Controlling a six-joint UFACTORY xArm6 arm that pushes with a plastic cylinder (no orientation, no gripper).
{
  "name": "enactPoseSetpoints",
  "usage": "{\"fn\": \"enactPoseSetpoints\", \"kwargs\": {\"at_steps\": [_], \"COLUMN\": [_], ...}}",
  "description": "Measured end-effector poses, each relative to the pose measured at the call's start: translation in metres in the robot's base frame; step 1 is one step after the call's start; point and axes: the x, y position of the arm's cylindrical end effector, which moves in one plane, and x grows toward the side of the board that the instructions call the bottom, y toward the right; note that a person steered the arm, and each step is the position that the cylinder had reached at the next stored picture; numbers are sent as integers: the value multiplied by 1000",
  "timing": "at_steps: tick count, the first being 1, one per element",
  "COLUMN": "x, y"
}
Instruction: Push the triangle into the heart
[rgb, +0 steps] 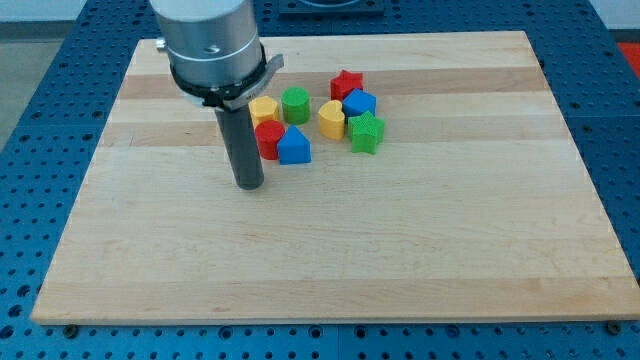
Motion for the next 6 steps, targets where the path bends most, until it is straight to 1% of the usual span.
{"fn": "enactPoseSetpoints", "kwargs": {"at_steps": [1, 2, 3, 5, 6], "x": [-10, -28, -37, -39, -31], "y": [20, 30, 31, 66, 58]}}
